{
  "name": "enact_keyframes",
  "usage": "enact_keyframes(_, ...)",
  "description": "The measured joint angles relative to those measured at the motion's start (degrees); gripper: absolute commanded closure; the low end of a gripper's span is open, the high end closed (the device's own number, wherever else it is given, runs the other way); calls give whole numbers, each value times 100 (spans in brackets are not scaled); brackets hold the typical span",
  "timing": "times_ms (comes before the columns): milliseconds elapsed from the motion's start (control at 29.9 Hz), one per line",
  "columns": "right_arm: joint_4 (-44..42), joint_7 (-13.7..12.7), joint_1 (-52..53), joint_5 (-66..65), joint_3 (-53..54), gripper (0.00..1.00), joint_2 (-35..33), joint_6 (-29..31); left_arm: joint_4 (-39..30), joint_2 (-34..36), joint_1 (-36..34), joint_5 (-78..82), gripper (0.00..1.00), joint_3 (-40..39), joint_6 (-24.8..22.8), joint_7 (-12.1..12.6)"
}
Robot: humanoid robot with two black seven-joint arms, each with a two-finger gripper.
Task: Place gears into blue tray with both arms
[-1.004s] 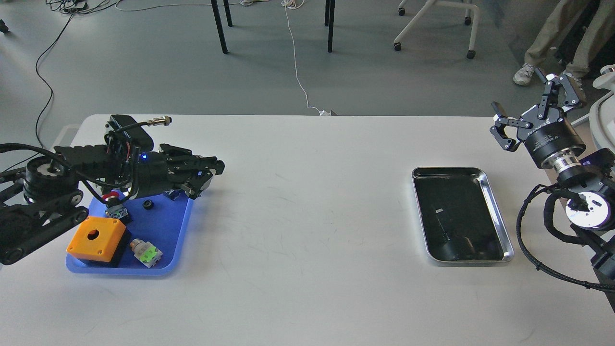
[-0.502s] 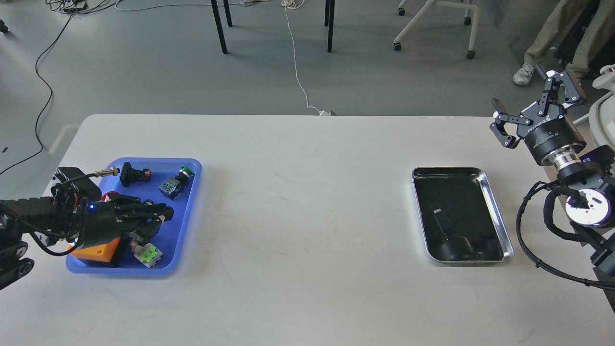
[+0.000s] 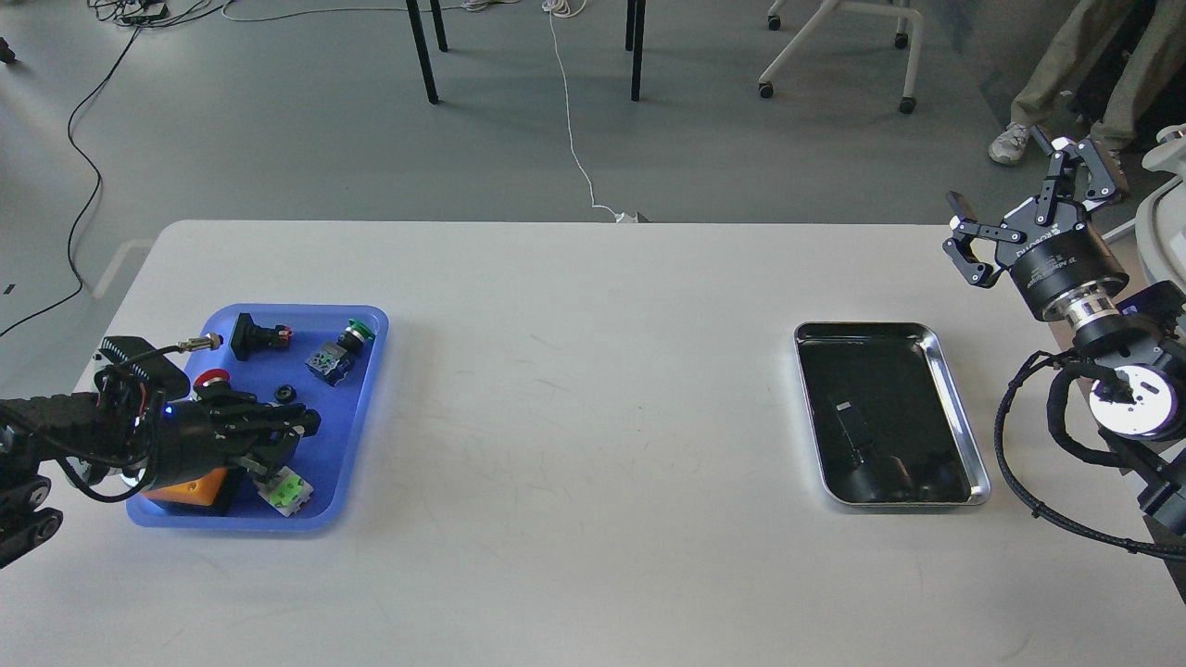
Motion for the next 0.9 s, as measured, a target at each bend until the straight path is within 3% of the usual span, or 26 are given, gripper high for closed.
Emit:
enact_keyframes(167, 3, 0, 1, -1, 0, 1, 2, 0, 48, -73, 9, -1, 76, 0, 0, 9)
enact_keyframes(268, 3, 0, 5, -1, 0, 1, 1, 0, 51, -82, 10, -1, 66, 0, 0, 7)
enact_keyframes(535, 3, 0, -11, 2, 0, 1, -14, 0, 51, -89, 11, -24, 60, -1, -7, 16)
enact_keyframes(669, 3, 0, -17, 2, 0, 1, -14, 0, 59, -87, 14, -68, 53, -1, -9, 45)
enact_keyframes(903, -44, 0, 14, 2, 12, 1, -14, 0, 52, -75, -261, -765, 18, -175, 7, -10)
